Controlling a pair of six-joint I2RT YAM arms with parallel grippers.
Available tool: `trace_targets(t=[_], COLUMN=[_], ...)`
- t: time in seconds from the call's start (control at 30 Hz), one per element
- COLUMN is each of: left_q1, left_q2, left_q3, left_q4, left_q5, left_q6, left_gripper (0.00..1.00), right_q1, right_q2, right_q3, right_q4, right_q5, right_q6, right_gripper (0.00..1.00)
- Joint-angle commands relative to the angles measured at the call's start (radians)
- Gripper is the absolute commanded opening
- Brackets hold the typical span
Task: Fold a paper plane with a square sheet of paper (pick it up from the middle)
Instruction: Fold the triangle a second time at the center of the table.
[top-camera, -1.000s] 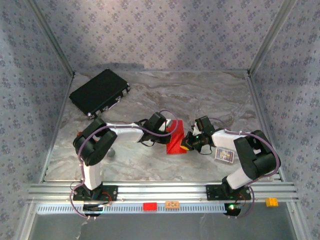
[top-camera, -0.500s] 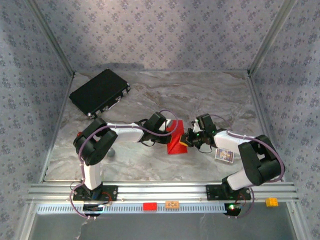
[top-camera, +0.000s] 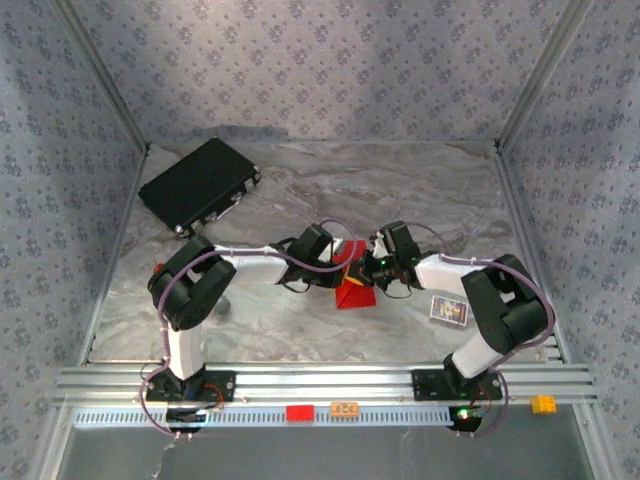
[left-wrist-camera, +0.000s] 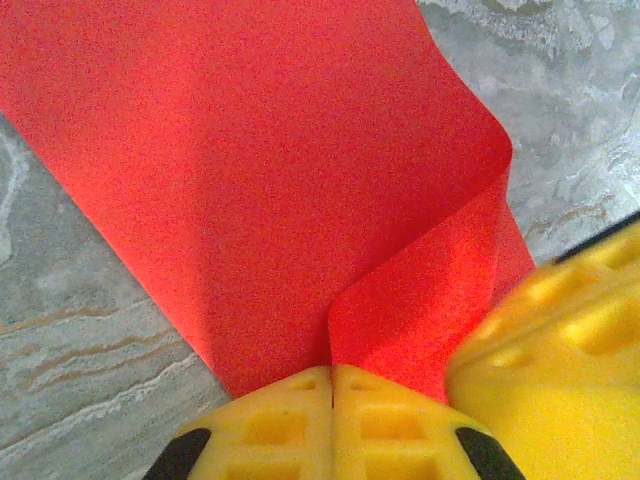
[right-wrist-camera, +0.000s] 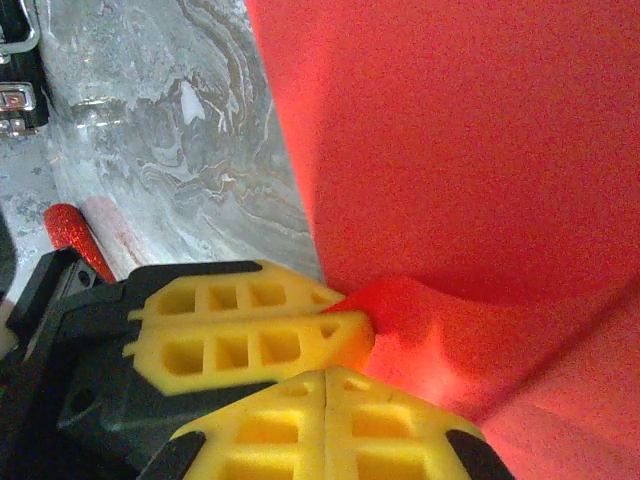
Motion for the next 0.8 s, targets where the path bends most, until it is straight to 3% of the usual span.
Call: trace_targets(t=[0.0,0.77], left_q1=[0.0,0.0], left_q2=[0.024,0.038], left_q3=[0.019,0.034], left_q4=[-0.012,-0.032], left_q5=[0.018,0.044], left_q6=[-0.003,0.009], left_gripper=[0.01,0.02], right_q1=[0.008,-0.049], right_q2=[0.036,0.004], right_q3=[0.023,-0.07], right_q4=[0.016,-0.028], right_q5=[-0.001,0.019], right_q6=[0.022,0.001], right_gripper=[0.02,0.03])
